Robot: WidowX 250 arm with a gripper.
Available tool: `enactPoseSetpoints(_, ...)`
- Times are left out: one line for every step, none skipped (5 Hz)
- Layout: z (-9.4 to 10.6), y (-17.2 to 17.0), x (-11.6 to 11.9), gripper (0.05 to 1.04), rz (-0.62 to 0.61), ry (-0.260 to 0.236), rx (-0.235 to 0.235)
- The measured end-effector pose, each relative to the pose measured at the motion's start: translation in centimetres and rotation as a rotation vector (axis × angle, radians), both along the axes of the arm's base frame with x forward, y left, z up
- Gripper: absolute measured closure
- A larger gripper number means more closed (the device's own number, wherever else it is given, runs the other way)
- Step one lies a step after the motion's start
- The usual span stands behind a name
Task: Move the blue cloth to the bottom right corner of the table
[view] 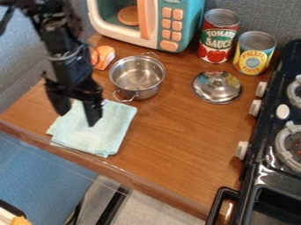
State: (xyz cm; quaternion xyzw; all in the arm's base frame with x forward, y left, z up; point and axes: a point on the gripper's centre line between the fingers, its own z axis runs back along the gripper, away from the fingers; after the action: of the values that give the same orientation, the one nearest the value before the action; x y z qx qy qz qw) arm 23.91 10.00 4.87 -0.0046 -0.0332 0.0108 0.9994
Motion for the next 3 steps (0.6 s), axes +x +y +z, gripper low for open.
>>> enactPoseSetpoints(-1.9, 0.4, 0.1, 0.083, 0.025, 0.012, 0.003)
enactPoseSetpoints(-3.7, -0.2, 1.1, 0.082, 0.028, 0.006, 0.007)
enactPoseSetpoints(-3.9, -0.2, 1.9, 0.082, 0.054, -0.033, 0.022)
